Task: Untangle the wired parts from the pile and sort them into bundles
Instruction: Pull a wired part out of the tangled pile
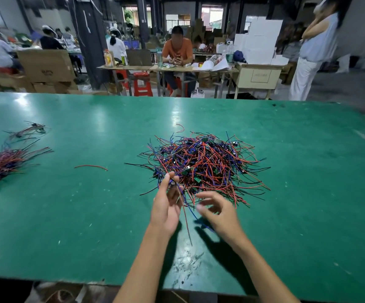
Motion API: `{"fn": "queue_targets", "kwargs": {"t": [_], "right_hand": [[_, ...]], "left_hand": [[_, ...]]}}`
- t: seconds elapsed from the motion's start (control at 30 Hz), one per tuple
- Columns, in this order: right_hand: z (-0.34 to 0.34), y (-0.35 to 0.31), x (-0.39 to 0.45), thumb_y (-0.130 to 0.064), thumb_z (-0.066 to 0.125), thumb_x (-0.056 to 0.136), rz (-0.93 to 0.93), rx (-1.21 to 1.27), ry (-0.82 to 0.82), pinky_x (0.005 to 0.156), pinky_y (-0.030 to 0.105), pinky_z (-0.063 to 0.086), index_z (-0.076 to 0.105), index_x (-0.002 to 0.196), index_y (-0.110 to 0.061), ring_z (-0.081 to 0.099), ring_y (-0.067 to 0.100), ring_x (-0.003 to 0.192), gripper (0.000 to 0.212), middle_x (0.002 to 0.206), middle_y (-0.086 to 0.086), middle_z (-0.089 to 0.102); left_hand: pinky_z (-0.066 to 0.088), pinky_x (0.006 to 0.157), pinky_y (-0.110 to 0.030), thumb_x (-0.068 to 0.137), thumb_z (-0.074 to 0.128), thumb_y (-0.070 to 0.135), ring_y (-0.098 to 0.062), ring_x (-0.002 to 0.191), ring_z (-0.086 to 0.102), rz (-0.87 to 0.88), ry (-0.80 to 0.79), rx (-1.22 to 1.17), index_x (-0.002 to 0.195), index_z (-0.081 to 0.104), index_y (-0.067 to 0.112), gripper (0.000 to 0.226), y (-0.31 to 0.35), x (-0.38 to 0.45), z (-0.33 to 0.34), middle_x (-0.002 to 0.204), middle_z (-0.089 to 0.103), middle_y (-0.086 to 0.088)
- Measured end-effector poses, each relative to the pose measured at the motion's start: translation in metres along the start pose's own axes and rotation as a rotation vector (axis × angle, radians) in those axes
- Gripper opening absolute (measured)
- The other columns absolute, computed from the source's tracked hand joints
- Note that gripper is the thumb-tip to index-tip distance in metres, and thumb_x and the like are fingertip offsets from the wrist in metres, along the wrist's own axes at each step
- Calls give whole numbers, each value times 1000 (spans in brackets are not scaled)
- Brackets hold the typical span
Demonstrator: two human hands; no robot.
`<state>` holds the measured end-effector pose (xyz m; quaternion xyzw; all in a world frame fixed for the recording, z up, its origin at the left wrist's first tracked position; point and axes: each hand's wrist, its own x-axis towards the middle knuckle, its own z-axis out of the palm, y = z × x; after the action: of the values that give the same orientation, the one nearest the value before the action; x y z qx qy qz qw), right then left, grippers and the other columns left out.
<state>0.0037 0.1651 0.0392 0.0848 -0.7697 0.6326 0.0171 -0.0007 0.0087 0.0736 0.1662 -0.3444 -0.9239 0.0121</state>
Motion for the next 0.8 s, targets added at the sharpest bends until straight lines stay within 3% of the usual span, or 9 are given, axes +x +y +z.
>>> {"fn": "queue_targets", "kwargs": {"t": [0.07, 0.1, 0.23, 0.33, 0.47, 0.6, 0.7, 0.8], "right_hand": [[10, 4, -11, -14, 81, 86, -15, 87, -67, 70, 52, 61, 73, 114, -25, 72, 29, 84, 32, 97, 7, 76], [15, 3, -13, -16, 82, 84, -12, 167, -31, 67, 52, 60, 75, 114, -23, 70, 26, 80, 32, 97, 8, 76], [36, -8, -5, -7, 76, 86, 59, 510, 262, 60, 20, 52, 77, 95, -14, 66, 6, 67, 11, 88, 2, 79], [37, -17, 3, -12, 73, 90, 139, 620, 310, 59, 18, 53, 76, 94, -12, 68, 8, 67, 5, 82, 5, 78], [34, -22, 9, -18, 75, 90, 157, 556, 258, 59, 21, 55, 77, 92, -9, 66, 11, 66, 10, 78, 3, 76], [11, -31, 17, -21, 73, 90, 202, 586, 143, 62, 19, 57, 75, 93, -5, 68, 10, 65, 16, 79, 3, 76], [-15, -37, 24, -22, 72, 88, 220, 577, -8, 67, 17, 57, 75, 105, -9, 65, 7, 66, 22, 85, 2, 75], [-28, -33, 30, -10, 67, 95, 204, 409, -98, 69, 18, 56, 69, 120, -6, 68, 6, 70, 26, 85, 3, 76]], "left_hand": [[38, 64, -23, 99, 57, 35, -7, 68, 57, 13, 93, 65, 86, 67, 25, 19, -4, 0, 10, 75, 70, 14], [37, 63, -23, 99, 57, 37, -7, 70, 56, 9, 114, 90, 84, 67, 24, 22, -8, -1, 14, 75, 68, 12], [41, 65, -23, 96, 60, 38, -8, 73, 61, -2, 134, 64, 93, 69, 20, 21, -25, -9, 16, 88, 67, 3], [53, 65, -19, 81, 70, 36, -8, 72, 71, 60, 119, 14, 101, 70, 14, 29, -35, -14, 9, 94, 75, 0], [59, 67, -20, 69, 79, 35, -14, 80, 75, 199, 32, 87, 103, 70, 11, 43, -42, -16, -5, 99, 78, -5], [57, 67, -23, 76, 80, 15, -11, 87, 71, 399, -130, 492, 122, 67, 13, 48, -43, -8, -39, 118, 74, 0], [60, 63, -30, 90, 68, 24, -20, 81, 73, 283, -140, 541, 125, 65, 11, 38, -33, -1, -52, 113, 75, -7], [59, 66, -24, 89, 56, 49, -25, 81, 76, 82, -217, 546, 118, 70, 7, 53, -21, 2, -41, 106, 76, -14]]}}
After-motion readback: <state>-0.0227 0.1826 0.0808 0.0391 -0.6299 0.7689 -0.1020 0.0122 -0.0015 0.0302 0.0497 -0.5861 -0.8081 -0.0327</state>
